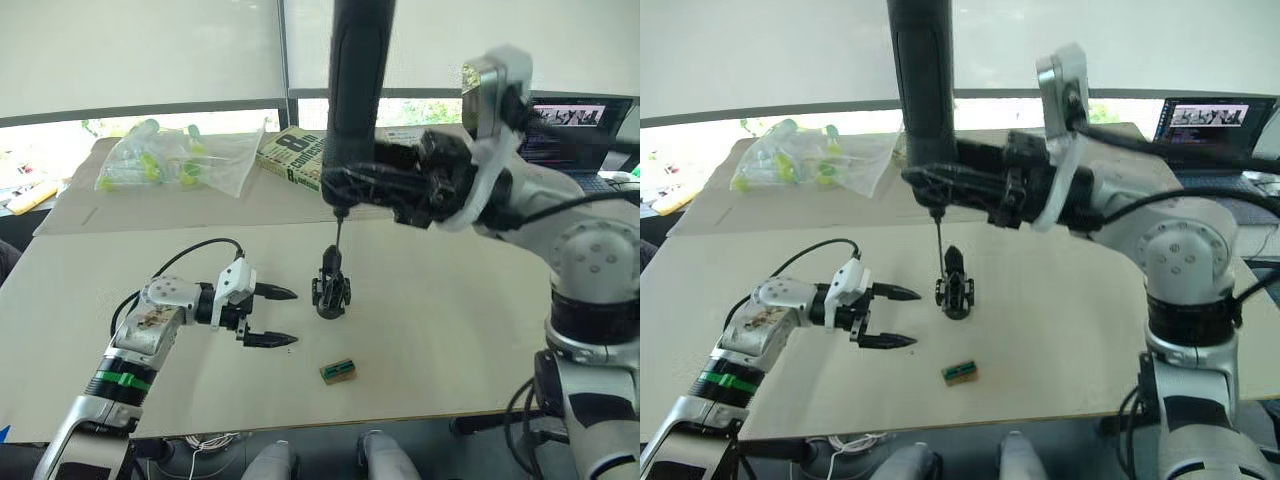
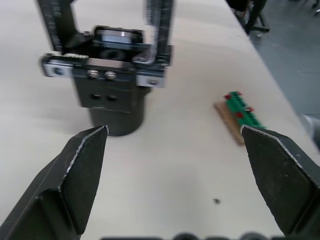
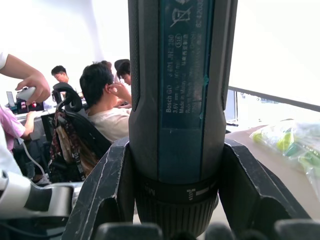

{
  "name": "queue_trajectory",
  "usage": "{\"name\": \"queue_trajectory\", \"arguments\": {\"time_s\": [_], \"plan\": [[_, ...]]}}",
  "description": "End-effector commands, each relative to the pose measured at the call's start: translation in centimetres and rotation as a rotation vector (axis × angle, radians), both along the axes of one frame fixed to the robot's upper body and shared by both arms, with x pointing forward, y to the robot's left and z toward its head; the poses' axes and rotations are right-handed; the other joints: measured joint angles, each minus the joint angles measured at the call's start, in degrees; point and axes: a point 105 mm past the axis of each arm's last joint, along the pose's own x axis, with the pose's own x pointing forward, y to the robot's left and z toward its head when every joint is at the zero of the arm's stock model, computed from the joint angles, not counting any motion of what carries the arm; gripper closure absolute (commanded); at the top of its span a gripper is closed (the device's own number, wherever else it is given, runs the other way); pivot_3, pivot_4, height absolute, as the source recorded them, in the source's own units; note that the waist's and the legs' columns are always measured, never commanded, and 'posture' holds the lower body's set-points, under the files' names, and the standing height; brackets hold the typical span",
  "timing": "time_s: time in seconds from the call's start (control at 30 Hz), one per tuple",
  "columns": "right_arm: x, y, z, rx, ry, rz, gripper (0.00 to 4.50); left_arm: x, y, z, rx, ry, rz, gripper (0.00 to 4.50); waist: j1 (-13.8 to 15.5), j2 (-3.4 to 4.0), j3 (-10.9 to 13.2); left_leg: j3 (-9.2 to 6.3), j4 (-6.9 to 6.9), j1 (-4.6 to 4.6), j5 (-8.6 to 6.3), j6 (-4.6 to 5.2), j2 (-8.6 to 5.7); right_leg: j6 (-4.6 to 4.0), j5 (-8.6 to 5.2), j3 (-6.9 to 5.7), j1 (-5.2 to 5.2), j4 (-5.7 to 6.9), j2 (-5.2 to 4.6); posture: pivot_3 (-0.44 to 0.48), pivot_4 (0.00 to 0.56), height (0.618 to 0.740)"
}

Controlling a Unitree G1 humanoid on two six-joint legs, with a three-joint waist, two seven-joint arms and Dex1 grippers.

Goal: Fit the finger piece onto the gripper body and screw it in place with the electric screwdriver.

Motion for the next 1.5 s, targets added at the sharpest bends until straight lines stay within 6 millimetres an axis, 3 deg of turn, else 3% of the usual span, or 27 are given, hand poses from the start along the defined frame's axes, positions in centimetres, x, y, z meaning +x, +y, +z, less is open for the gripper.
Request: {"name": "queue_trajectory", "arguments": {"time_s": [0.03,0.17,0.33,0.57,1.0,1.5], "plan": [[0.2,0.7,0.7,0.004,-0.084,-0.006,2.59,0.9,0.0,0.4,0.005,-0.05,0.001,0.0,0.01,-0.01,-0.01,0.0,0.0,-0.01,0.0,0.01,-0.01,0.0,0.0,0.0,0.0,0.0,-0.02,0.0,0.15,0.74],[0.9,1.4,0.4,0.002,-0.117,-0.031,2.59,1.9,-0.4,-0.1,0.016,-0.072,0.006,0.0,0.0,-0.02,-0.02,-0.06,0.03,-0.22,0.0,0.01,-0.07,0.01,0.01,0.02,-0.22,0.03,-0.08,0.0,0.15,0.74],[1.5,1.8,-0.5,-0.011,-0.136,-0.062,2.59,3.1,-1.2,-0.9,0.004,-0.094,0.039,0.0,-0.03,-0.03,-0.03,-0.06,0.62,-1.16,0.06,-0.1,-0.09,-0.05,0.06,-0.02,-1.18,0.79,-0.04,0.0,0.15,0.74],[1.9,2.2,-1.9,-0.039,-0.122,-0.073,2.59,3.5,-2.7,-1.8,0.005,-0.132,0.031,0.0,-0.13,-0.04,-0.03,-0.12,0.63,-1.15,0.04,-0.06,-0.12,-0.04,0.07,-0.02,-1.15,0.73,-0.07,0.0,0.15,0.74],[2.4,2.0,-4.4,-0.09,-0.086,-0.109,2.59,4.2,-3.6,-1.5,-0.017,-0.141,0.05,0.0,-0.21,-0.04,-0.03,-0.4,0.64,-1.13,0.04,-0.06,-0.14,-0.03,0.07,-0.01,-1.12,0.73,-0.08,0.0,0.15,0.74],[2.4,2.1,-4.8,-0.089,-0.068,-0.11,2.59,4.0,-3.9,-1.2,-0.016,-0.15,0.029,0.0,-0.32,-0.04,-0.03,-0.42,0.63,-1.11,0.04,-0.07,-0.14,-0.03,0.07,-0.01,-1.12,0.73,-0.06,0.0,0.15,0.74]]}}
